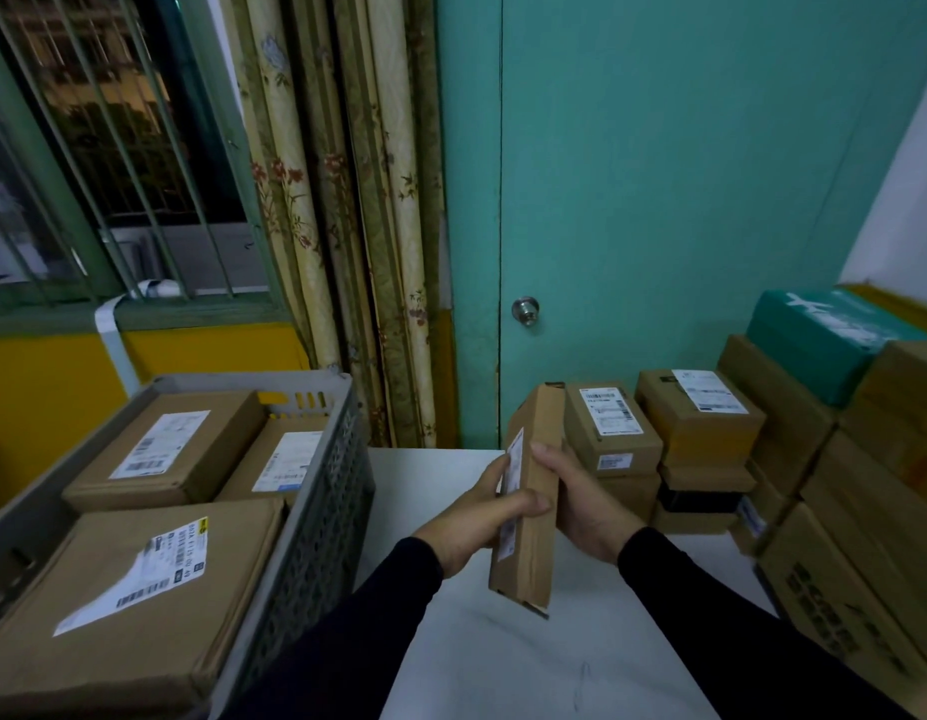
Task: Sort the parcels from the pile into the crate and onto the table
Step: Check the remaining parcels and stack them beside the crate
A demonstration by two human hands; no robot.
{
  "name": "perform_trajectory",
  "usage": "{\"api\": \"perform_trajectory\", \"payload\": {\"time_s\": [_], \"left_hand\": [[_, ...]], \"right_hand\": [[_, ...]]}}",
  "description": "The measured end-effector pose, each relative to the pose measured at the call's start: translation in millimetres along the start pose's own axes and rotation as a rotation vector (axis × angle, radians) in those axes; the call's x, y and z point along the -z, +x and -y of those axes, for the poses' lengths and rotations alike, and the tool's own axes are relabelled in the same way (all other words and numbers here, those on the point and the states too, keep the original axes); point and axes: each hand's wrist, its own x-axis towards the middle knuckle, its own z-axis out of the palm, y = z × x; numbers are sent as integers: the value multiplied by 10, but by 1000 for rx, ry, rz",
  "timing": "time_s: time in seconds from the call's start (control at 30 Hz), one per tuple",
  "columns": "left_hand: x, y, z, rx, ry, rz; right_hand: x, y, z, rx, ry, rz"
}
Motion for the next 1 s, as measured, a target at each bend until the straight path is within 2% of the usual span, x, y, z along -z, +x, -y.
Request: {"api": "perform_trajectory", "payload": {"time_s": [0.17, 0.3, 0.5, 0.57, 0.67, 0.73, 0.83, 0.93, 1.0], "left_hand": [[-4, 78, 18, 15, -46, 4], [-24, 124, 37, -12, -32, -25], [-10, 146, 27, -11, -77, -42], [23, 183, 53, -18, -37, -109], [76, 257, 115, -32, 131, -268], [140, 263, 127, -94, 33, -336], [314, 267, 123, -6, -199, -405], [390, 244, 124, 20, -265, -309], [357, 211, 88, -29, -200, -361]], "right_hand": [[-12, -48, 89, -32, 55, 10], [-41, -46, 108, 11, -10, -20], [-41, -37, 124, -7, 74, -46], [-39, 2, 88, 12, 46, -38], [-56, 25, 96, 62, 26, -133], [-45, 34, 127, 85, 42, -213], [0, 35, 191, 93, 113, -335], [-22, 12, 220, 87, -54, -391], [-60, 10, 220, 146, -233, -409]]}}
